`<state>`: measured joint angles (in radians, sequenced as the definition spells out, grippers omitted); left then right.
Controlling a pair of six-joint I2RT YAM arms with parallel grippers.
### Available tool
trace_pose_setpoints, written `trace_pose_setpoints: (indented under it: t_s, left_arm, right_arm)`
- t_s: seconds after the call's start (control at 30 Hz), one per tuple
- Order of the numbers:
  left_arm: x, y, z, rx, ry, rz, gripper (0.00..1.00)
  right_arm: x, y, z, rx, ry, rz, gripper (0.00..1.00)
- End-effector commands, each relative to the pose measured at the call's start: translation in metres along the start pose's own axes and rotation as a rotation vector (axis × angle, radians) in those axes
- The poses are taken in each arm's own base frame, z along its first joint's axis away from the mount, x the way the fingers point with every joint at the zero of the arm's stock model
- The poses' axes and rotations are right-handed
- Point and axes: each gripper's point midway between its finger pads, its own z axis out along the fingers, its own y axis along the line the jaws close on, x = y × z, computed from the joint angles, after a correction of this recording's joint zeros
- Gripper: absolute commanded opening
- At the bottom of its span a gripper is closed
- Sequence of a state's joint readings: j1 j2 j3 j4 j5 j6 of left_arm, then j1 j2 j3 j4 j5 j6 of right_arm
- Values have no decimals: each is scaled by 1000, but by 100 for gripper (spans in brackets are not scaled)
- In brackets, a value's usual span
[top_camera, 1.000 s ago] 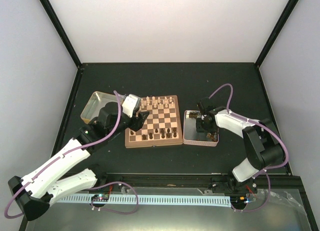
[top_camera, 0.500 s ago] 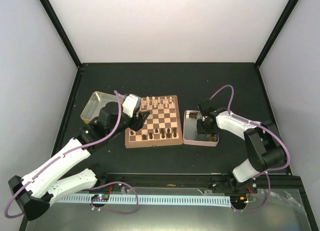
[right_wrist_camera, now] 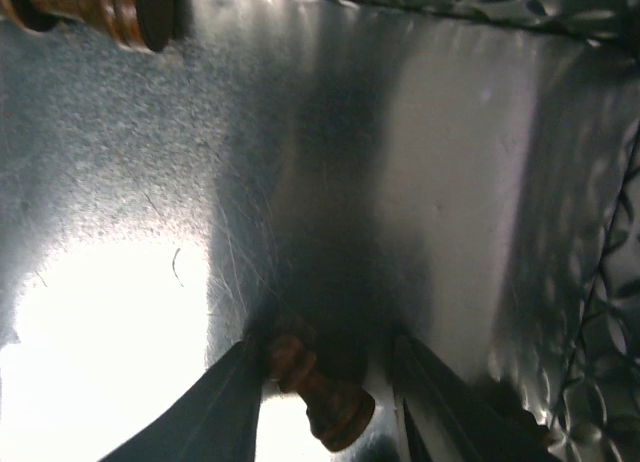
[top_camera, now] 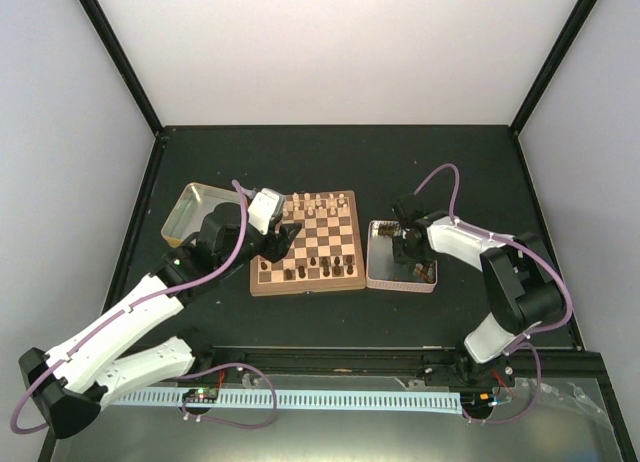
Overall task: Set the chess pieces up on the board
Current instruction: Pick up the chess piece from the storage box.
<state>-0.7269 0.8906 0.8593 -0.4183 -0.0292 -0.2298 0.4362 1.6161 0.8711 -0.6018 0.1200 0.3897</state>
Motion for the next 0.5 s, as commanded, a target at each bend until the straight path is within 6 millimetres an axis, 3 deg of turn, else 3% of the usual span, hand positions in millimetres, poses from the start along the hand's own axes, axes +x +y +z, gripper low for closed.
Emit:
trace_pose_setpoints:
  t_s: [0.0,0.13,0.27,0.47]
  left_arm:
    - [-17,-4,-5,18,-46,8,55]
    - [-17,-5,-5,22,-44,8,55]
    - [-17,-5,-4,23,-42,5,55]
    - [-15,-5,-3,24,-38,2,55]
  right_arm:
    - [1,-8,7,41,6,-3,25]
    - [3,-8,3,34,1,6,23]
    - [10,-6,-2,7,12,12,35]
    - [20,-7,-5,-4,31,34,36]
